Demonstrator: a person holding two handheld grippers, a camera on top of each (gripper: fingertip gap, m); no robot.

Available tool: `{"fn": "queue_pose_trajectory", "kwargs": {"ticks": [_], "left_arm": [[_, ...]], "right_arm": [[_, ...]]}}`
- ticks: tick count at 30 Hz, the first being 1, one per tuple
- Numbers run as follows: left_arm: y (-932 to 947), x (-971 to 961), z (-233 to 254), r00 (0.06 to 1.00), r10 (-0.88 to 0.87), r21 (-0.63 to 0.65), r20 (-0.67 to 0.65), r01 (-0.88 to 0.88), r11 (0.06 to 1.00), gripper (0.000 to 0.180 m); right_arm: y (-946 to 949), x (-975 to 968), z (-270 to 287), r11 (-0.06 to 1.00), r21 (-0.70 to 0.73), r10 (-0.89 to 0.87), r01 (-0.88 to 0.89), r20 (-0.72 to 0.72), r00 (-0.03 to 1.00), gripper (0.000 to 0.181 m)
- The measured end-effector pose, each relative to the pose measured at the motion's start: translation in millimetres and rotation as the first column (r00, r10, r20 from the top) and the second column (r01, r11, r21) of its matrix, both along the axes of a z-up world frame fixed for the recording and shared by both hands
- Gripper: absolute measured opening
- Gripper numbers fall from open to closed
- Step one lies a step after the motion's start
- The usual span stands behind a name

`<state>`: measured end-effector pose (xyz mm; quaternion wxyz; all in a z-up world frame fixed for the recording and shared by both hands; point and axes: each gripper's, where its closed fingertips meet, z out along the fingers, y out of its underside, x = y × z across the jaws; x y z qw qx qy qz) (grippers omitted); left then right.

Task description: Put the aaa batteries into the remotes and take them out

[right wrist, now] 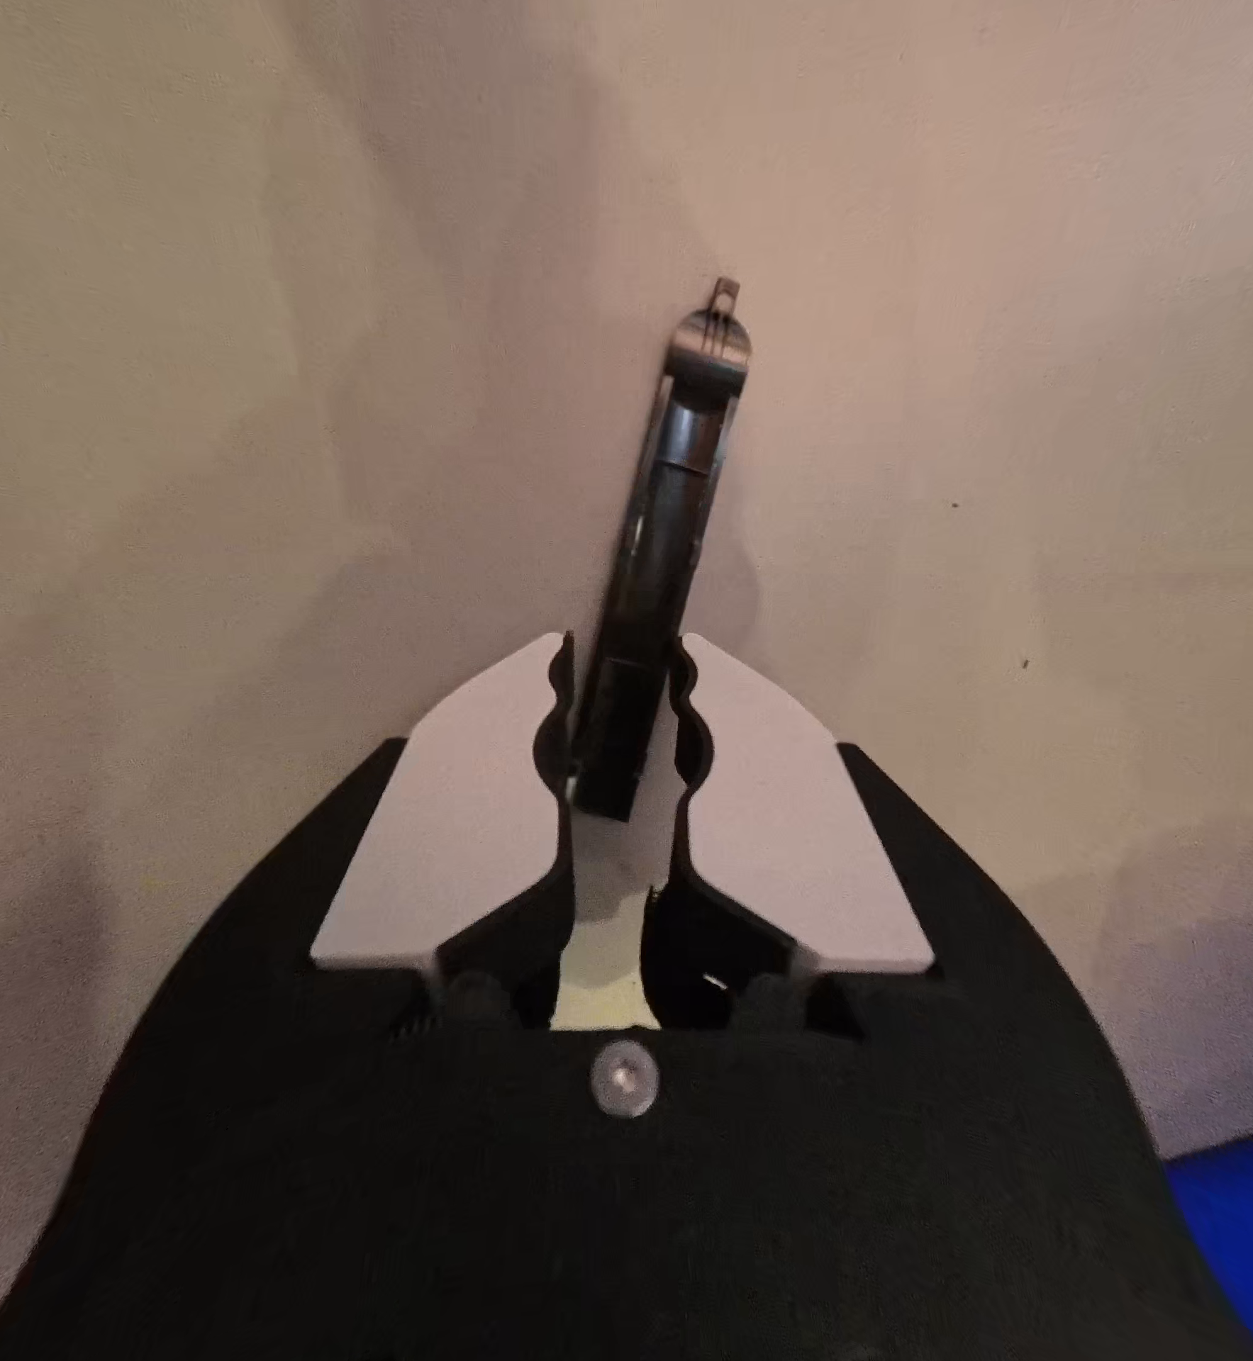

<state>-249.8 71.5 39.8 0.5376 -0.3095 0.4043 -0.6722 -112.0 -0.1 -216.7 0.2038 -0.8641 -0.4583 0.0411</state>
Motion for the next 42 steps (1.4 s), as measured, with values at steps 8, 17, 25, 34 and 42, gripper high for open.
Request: {"fn": "queue_pose_trajectory", "kwargs": {"ticks": [8, 17, 25, 34, 42], "left_arm": [[-1.5, -1.6, 2.2, 1.0, 0.0, 0.004, 0.007, -0.001, 1.0, 0.059], [-3.3, -1.2, 2.4, 1.0, -0.01, 0.006, 0.007, 0.01, 1.0, 0.059], [1.5, -1.6, -0.2, 1.0, -0.008, -0.011, 0.008, 0.008, 1.0, 0.059], [0.3, 1.5, -2.2, 1.0, -0.017, -0.015, 0.007, 0.017, 1.0, 0.059], [2.6, -10.8, 6.9, 0.991, -0.078, -0.072, 0.105, 0.086, 0.994, 0.059]], "right_arm": [[3.6, -8.7, 0.3, 1.0, -0.003, -0.027, 0.027, -0.115, 0.993, 0.007], [-11.8, -9.8, 3.2, 0.897, -0.438, -0.126, -0.059, -0.381, 0.916, 0.005], [14.1, 12.8, 15.7, 0.975, -0.222, -0.025, -0.023, -0.211, 0.977, 0.043], [12.4, 16.2, -2.6, 0.999, -0.042, 0.02, -0.019, 0.01, 1.0, 0.019], [19.8, -43.6, 84.2, 0.993, 0.106, 0.021, 0.045, -0.556, 0.831, 0.018]]}}
